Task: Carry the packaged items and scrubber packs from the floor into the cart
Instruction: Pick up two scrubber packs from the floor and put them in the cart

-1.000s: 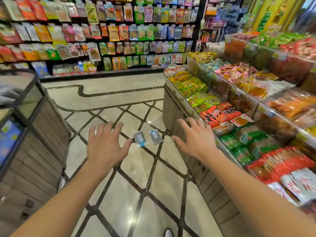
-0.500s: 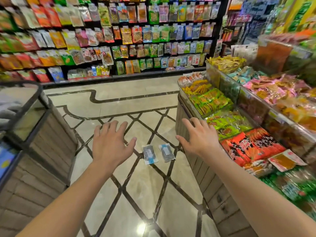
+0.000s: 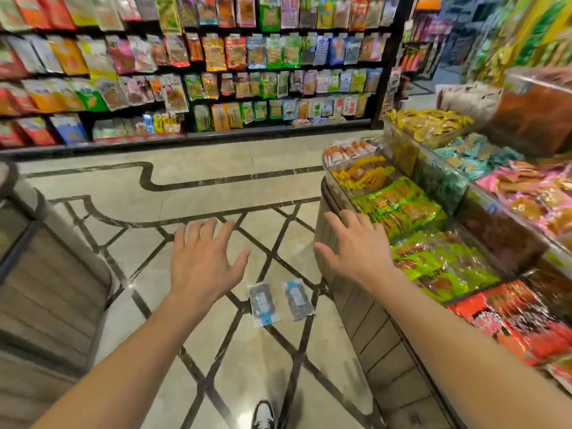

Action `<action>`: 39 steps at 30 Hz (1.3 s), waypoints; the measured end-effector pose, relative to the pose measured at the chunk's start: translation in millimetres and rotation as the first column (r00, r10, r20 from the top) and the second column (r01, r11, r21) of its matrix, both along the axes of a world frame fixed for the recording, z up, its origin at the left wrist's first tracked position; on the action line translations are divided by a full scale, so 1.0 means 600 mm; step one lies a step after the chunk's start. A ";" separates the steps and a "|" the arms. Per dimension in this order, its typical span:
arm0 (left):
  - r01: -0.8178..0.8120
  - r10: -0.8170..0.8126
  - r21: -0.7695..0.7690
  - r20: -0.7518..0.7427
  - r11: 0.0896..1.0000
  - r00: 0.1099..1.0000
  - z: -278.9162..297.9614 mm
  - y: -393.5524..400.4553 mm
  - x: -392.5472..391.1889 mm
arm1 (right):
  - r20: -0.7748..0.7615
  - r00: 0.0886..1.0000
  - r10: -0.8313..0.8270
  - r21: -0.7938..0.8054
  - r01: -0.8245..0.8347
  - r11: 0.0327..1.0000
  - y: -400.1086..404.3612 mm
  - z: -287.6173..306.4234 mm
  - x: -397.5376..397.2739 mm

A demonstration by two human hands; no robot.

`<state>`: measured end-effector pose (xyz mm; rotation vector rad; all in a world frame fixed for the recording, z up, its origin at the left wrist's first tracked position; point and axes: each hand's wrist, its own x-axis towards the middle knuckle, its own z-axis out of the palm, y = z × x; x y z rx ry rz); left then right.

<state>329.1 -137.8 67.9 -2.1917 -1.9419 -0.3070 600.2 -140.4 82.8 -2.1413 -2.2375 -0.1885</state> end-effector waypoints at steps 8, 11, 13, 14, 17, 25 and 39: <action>0.028 -0.029 -0.036 -0.014 0.999 0.999 -0.001 0.230 -0.026 | 0.009 0.998 -0.055 0.001 0.055 0.999 0.202 0.006 -0.025; 0.036 -0.037 -0.049 -0.012 0.998 0.999 -0.001 0.292 -0.024 | 0.006 0.998 -0.065 -0.002 0.065 0.998 0.265 0.004 -0.027; 0.049 -0.051 -0.045 -0.038 0.998 0.998 -0.005 0.331 -0.022 | 0.002 0.998 -0.062 0.001 0.062 0.998 0.302 0.000 -0.027; 0.050 -0.053 -0.051 -0.047 0.997 0.998 -0.007 0.350 -0.021 | -0.003 0.998 -0.063 0.001 0.063 0.998 0.321 -0.002 -0.027; 0.048 -0.051 -0.068 -0.042 0.997 0.998 -0.017 0.404 -0.009 | 0.001 0.998 -0.066 -0.023 0.066 0.998 0.379 -0.017 -0.020; 0.040 -0.042 -0.111 -0.021 0.993 0.999 -0.063 0.554 0.052 | 0.002 1.000 -0.017 -0.067 0.018 0.998 0.553 -0.073 0.030; 0.046 -0.056 -0.263 -0.032 0.964 0.998 -0.296 0.746 0.110 | -0.065 0.997 -0.030 -0.209 0.016 0.978 0.770 -0.333 0.073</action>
